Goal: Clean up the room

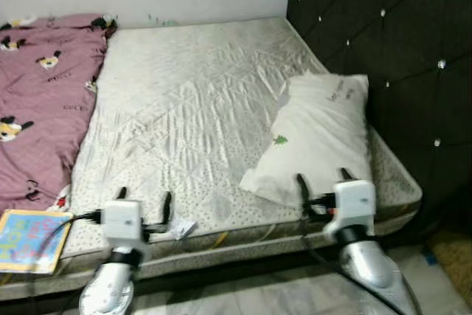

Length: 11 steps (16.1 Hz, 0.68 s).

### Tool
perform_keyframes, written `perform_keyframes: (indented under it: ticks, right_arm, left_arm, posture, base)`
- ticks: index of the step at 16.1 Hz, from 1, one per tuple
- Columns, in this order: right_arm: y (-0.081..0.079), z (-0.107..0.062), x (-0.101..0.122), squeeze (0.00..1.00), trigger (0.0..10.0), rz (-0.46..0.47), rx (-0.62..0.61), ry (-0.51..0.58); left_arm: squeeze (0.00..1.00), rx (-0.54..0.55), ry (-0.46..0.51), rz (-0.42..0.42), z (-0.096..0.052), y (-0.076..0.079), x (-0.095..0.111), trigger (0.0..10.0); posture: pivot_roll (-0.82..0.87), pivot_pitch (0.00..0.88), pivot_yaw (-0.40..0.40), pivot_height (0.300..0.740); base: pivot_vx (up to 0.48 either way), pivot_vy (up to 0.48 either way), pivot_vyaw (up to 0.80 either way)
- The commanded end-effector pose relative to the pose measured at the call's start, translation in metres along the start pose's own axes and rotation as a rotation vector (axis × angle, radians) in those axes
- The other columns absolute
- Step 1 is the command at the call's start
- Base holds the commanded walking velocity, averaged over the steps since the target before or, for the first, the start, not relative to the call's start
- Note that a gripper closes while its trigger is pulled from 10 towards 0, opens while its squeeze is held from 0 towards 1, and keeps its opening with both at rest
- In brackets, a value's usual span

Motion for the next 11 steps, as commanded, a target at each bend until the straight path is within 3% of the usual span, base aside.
perform_keyframes:
  ticks: [1, 8, 11]
  right_arm:
    - [0.0, 0.002, 0.0, 0.0, 10.0, 0.016, -0.002, -0.001]
    - [0.002, 0.025, 0.015, 0.0, 10.0, 0.025, -0.009, 0.069]
    - [-0.002, 0.036, 0.018, 0.0, 10.0, 0.014, 0.003, 0.082]
  left_arm:
    - [0.0, 0.005, -0.006, 0.014, 0.001, -0.004, 0.0, 10.0]
    - [0.0, 0.04, 0.051, 0.017, 0.028, -0.009, 0.013, 10.0]
    - [0.0, 0.034, 0.075, -0.006, 0.033, -0.008, 0.022, 10.0]
  posture:
    - [0.02, 0.086, -0.024, 0.74]
    - [0.01, 0.012, -0.016, 0.74]
    - [0.03, 0.0, -0.019, 0.74]
  base:
    - [0.0, 0.0, 0.0]
    - [0.0, 0.0, 0.0]
    - [0.0, 0.0, 0.8]
Point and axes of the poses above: a point about 5 cm out from each wrist's last joint towards the gripper, its own z axis pointing out of the wrist towards the gripper, its own x axis along the axis of the wrist's last joint, y = z × x, the point moved 3 cm from there along z, pointing out of the wrist towards the gripper
